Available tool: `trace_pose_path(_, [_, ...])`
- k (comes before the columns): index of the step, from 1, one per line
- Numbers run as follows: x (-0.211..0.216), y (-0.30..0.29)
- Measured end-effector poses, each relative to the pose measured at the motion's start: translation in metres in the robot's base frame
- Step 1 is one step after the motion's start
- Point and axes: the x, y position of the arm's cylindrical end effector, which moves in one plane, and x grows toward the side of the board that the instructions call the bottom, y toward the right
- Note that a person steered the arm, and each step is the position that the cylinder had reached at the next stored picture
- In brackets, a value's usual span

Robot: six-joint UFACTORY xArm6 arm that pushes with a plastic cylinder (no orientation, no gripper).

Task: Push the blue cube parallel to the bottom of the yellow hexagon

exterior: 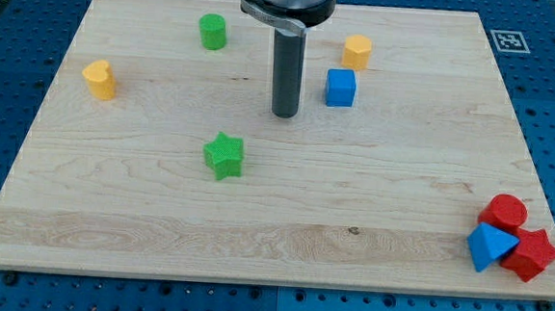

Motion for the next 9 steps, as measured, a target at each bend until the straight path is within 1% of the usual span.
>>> trace_pose_path(2, [-0.037, -0.004])
trace_pose_path(3, [-0.039, -0.004])
trace_pose_path(4, [-0.060, -0.003])
trace_pose_path(5, [-0.071, 0.009])
trace_pose_path(7, [-0.067, 0.065])
trace_pose_path(9, [-0.030, 0.070])
